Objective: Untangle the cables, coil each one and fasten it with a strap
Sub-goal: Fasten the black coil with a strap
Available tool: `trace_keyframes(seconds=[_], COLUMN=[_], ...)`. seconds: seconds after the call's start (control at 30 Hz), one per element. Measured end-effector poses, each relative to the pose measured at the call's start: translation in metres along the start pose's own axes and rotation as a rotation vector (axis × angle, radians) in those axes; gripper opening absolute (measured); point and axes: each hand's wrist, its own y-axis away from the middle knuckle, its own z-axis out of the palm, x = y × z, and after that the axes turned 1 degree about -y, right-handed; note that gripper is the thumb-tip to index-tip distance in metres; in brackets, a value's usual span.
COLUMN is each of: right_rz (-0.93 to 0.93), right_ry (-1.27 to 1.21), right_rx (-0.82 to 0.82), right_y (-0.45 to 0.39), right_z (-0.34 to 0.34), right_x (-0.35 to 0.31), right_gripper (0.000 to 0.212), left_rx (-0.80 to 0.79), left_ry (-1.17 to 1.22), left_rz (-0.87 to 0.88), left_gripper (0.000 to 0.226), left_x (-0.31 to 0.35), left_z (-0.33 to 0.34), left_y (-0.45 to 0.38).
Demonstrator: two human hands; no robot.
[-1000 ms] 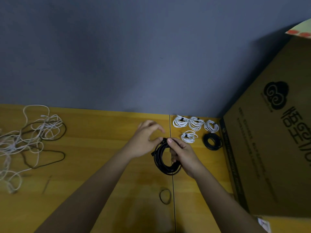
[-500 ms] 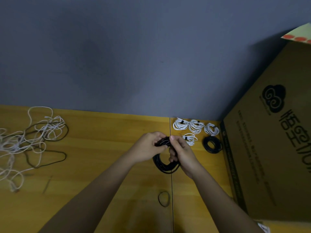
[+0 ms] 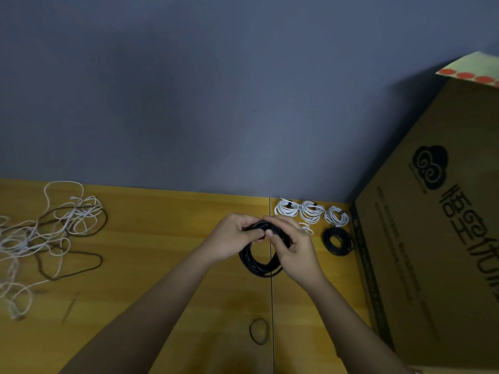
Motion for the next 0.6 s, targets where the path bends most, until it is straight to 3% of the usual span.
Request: trace_keyframes(seconds=[0.33, 0.47, 0.53, 0.6], right_rz=[0.130, 0.338, 0.393, 0.292], right_ry=[-0.262, -0.374, -0.306, -0.013], right_rx=[0.052, -0.024, -0.068, -0.107], right_y=[-0.009, -0.016, -0.020, -0.024], right_z=[-0.006, -0.015, -0.020, -0.023], right_x=[-0.015, -0.019, -0.021, -0.020], right_gripper=[0.028, 0.032, 0.032, 0.026], left_rx=[-0.134, -0.163, -0.124, -0.091], left_ry=[-0.027, -0.130, -0.230, -0.342], left_rz=[-0.021, -0.023, -0.001, 0.018], left_gripper=[0.018, 0.022, 0.022, 0.022], left_x=[0.014, 0.015, 0.013, 0.010], left_z=[-0.007, -0.009, -0.006, -0.005], left_y=[0.000, -0.001, -0.002, -0.003])
